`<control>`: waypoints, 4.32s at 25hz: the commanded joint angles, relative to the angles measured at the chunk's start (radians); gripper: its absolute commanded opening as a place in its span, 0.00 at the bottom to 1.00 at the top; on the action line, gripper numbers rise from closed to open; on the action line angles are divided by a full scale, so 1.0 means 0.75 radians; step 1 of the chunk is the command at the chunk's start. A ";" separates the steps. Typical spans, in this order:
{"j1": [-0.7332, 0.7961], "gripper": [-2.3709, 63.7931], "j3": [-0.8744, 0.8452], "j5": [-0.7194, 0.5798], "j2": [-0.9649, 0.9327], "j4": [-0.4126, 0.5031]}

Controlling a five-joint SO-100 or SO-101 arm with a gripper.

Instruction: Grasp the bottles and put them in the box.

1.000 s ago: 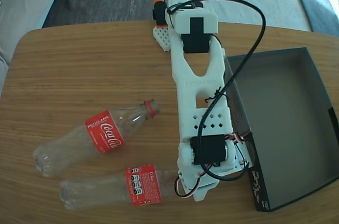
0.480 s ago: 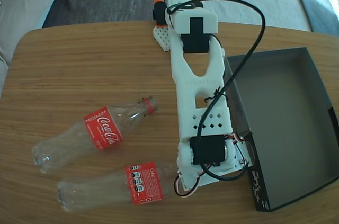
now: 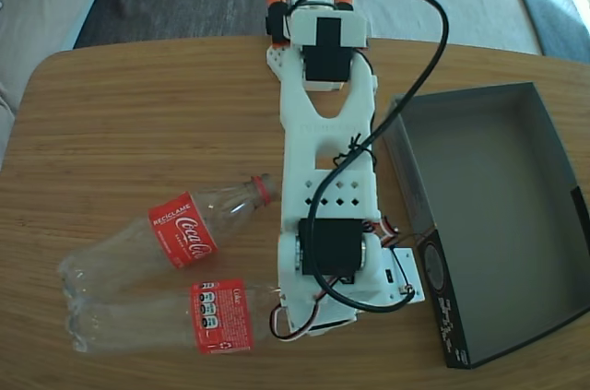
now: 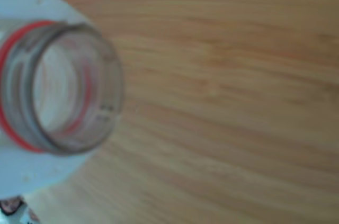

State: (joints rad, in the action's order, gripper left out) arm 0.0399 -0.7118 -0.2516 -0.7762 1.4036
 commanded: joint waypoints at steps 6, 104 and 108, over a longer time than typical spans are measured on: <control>0.010 0.03 0.051 -0.008 -0.385 0.108; 1.223 0.03 -1.442 -0.879 -1.180 -0.092; 1.223 0.04 -1.436 -0.875 -1.182 -0.092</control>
State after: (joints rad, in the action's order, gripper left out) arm 0.9495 -1.8086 -0.9189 -1.6199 1.3376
